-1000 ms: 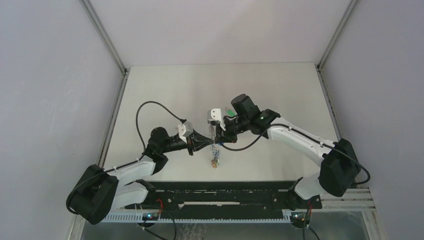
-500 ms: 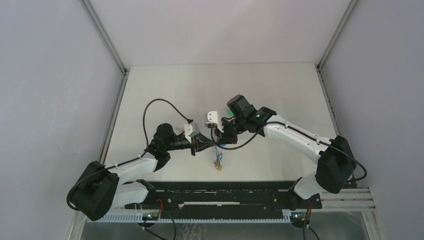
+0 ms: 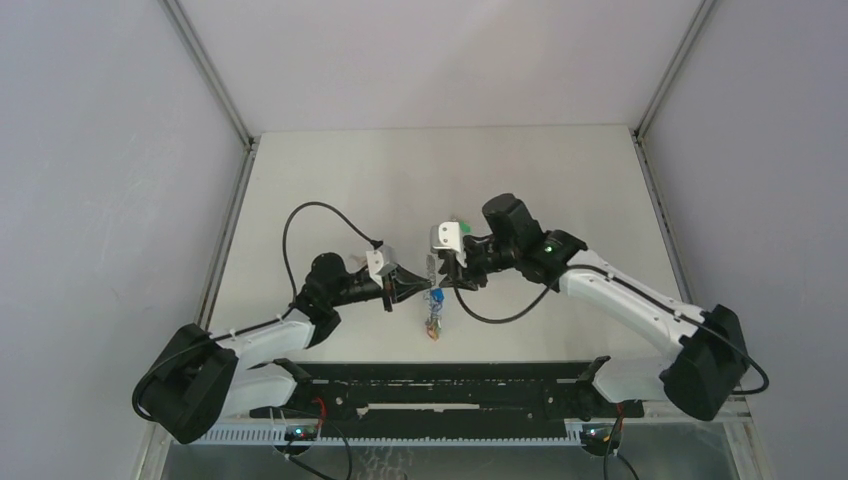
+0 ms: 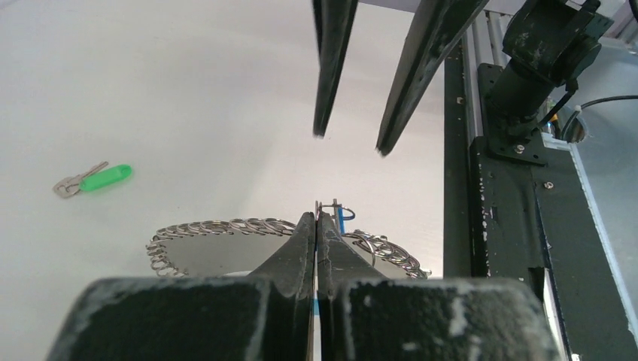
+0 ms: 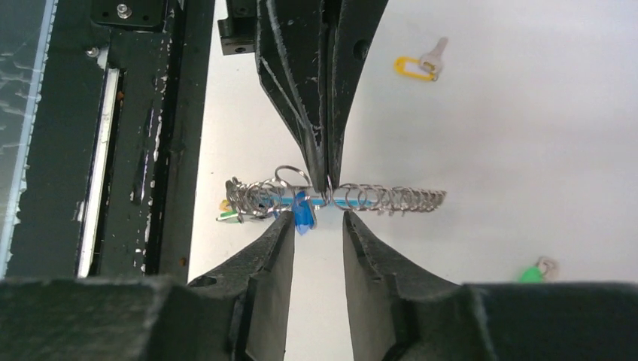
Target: Put the keys on the keyring
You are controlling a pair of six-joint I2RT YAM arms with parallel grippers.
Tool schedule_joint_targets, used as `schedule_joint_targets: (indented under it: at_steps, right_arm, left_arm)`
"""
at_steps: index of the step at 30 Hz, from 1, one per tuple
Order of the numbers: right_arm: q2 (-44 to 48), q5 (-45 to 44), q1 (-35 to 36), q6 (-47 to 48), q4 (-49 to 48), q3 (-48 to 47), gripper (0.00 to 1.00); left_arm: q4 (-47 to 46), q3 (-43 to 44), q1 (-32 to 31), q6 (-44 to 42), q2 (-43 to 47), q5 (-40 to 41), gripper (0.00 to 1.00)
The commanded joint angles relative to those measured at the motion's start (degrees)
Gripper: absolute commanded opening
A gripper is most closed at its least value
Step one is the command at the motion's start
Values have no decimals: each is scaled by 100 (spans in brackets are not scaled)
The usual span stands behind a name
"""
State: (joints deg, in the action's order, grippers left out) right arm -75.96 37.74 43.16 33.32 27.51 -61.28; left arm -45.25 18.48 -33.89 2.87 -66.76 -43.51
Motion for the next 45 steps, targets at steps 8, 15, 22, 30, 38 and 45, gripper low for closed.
schedule_joint_targets:
  at_steps: [8, 15, 22, 30, 38, 45]
  right_arm:
    - [537, 119, -33, -52, -1258, 741, 30]
    - [731, -1231, 183, -1482, -2198, 1091, 31]
    - [987, -2037, 394, -2959, -2525, 1234, 33]
    - [758, -871, -90, -3355, -2728, 1319, 34]
    - [208, 842, -583, -3434, -3248, 1320, 33]
    - [-12, 1513, -827, -3042, -3366, 1348, 33]
  left_arm:
    - [-1393, -331, -30, 557, 164, 389, 0]
    - [-1381, -414, -37, 645, 232, 854, 0]
    - [-1302, -511, -38, 653, 347, 1388, 0]
    - [-1715, -657, -39, 799, 390, 1336, 0]
    - [-2160, -721, -38, 1002, 291, 1232, 0]
    - [-2400, -776, -30, 1103, 278, 1183, 0]
